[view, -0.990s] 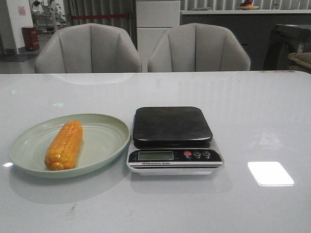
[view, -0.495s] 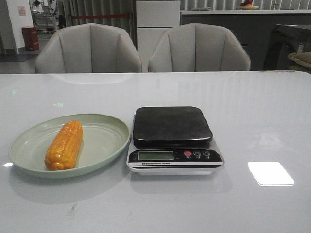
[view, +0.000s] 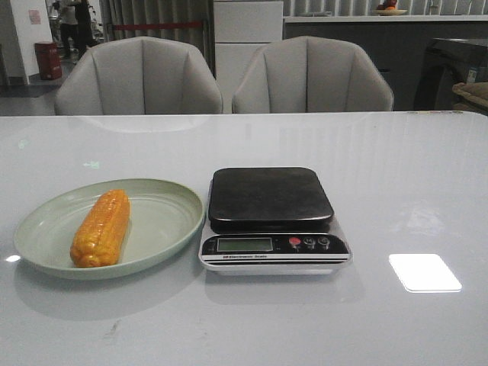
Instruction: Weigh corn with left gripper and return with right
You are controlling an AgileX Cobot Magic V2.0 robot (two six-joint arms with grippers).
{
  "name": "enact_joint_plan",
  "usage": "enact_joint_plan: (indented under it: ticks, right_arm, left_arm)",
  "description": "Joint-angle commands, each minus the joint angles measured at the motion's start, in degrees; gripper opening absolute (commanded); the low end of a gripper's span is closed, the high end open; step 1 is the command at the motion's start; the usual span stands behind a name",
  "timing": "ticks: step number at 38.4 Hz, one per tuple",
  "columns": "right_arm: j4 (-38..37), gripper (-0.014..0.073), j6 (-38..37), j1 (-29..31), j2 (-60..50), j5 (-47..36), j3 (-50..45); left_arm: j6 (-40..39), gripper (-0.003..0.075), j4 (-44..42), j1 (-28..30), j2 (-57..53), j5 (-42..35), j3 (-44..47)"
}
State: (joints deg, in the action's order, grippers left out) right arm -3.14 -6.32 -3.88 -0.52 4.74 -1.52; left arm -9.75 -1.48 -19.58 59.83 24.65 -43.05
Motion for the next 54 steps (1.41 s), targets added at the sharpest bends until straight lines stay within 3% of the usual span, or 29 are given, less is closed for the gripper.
enact_joint_plan:
  ticks: [1, 5, 23, 36, 42, 50, 54]
  right_arm:
    - [-0.70, 0.0196, 0.43, -0.11, -1.10, -4.74, -0.55]
    - [-0.70, 0.0196, 0.43, -0.11, -1.10, -4.74, -0.55]
    - [-0.70, 0.0196, 0.43, -0.11, -1.10, -4.74, -0.55]
    - [-0.70, 0.0196, 0.43, -0.11, -1.10, -4.74, -0.55]
    - [-0.70, 0.0196, 0.43, -0.11, -1.10, -4.74, -0.55]
    - [-0.70, 0.0196, 0.43, -0.11, -1.10, -4.74, -0.55]
    - [-0.70, 0.0196, 0.43, -0.11, -1.10, -4.74, -0.55]
  left_arm:
    - [-2.06, 0.0578, 0.70, -1.18, 4.30, -3.23, -4.13]
    - [-2.06, 0.0622, 1.48, -1.90, 9.05, -2.44, -6.57]
    - [-2.06, 0.0619, 2.40, -6.15, 28.92, 2.53, -14.84]
    - [-3.39, 0.0582, 3.57, -6.15, 35.41, 3.83, -15.61]
    - [-2.92, 0.0452, 5.34, -6.35, 37.15, 3.83, -15.61]
    - [-2.39, 0.0112, 5.85, -7.23, 37.39, 3.67, -17.39]
    - [-1.66, 0.0126, 5.85, -7.31, 37.39, 4.81, -20.79]
